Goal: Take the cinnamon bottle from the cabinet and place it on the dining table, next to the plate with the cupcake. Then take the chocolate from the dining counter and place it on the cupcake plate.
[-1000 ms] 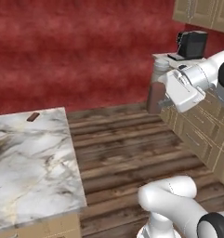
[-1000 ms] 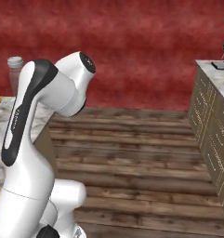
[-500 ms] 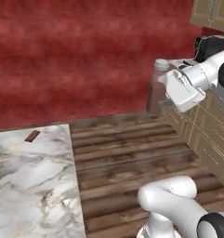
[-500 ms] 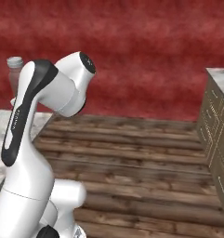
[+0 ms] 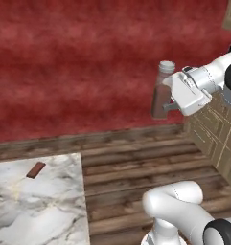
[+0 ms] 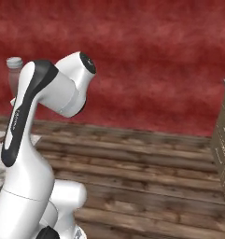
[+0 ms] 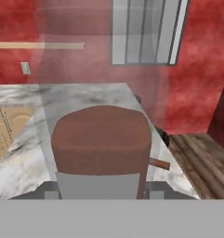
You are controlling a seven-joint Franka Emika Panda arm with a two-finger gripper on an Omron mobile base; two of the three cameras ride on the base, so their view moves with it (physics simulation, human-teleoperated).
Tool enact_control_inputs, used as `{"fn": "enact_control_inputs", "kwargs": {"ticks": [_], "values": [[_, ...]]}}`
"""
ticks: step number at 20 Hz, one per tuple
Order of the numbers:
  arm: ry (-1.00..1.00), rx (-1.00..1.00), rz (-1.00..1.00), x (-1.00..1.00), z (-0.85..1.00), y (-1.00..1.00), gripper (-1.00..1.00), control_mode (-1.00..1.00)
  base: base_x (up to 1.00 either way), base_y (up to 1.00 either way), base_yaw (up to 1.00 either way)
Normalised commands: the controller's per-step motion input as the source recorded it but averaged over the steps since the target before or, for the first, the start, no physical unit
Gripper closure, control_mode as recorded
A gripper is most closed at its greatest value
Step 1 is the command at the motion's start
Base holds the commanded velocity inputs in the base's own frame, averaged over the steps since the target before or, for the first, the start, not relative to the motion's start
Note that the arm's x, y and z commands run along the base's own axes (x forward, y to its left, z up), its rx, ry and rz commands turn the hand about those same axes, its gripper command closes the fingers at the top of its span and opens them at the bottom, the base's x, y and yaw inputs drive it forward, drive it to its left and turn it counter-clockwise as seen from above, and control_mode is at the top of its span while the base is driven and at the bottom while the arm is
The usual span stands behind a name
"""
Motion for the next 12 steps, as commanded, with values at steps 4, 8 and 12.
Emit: {"fn": "enact_control_inputs", "kwargs": {"ticks": [4,8,12], "values": [[0.0,0.0,0.0,0.0,0.0,0.0,1.0,1.0,0.87,-0.24,0.1],[0.0,0.0,0.0,0.0,0.0,0.0,1.0,1.0,0.85,-0.18,0.17],[0.0,0.0,0.0,0.0,0.0,0.0,1.0,1.0,0.82,-0.13,0.22]]}}
